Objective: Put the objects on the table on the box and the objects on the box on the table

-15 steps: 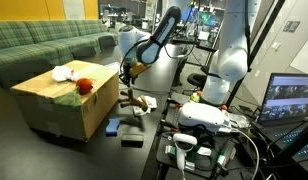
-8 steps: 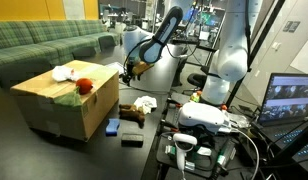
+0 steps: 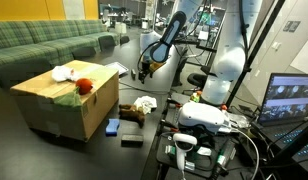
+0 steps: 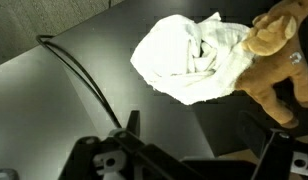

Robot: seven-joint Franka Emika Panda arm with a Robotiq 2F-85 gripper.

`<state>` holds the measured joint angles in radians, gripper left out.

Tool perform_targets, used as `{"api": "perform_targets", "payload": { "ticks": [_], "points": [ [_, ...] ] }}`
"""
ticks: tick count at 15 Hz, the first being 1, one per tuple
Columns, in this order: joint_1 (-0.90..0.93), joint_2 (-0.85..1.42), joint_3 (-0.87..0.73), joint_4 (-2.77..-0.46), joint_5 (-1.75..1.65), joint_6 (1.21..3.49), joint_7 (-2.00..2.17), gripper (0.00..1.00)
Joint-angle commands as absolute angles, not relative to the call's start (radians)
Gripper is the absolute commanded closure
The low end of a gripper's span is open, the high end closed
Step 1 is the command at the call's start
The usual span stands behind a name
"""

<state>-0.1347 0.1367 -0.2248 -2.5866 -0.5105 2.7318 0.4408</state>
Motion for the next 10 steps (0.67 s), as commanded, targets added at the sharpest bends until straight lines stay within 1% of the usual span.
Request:
{"api": "perform_targets", "payload": {
  "ticks": [1,4,10],
  "points": [
    [-0.183,0.174,-0.225,-2.627,-0.384,2.808,0.19,0.0],
    [-0.219,0.21,-0.18,-2.648,-0.241,2.816,-0.043,0.0],
    [-0.251,0.333,-0.114,-2.6,-0.117,2.805,-0.288,0.0]
  ]
}}
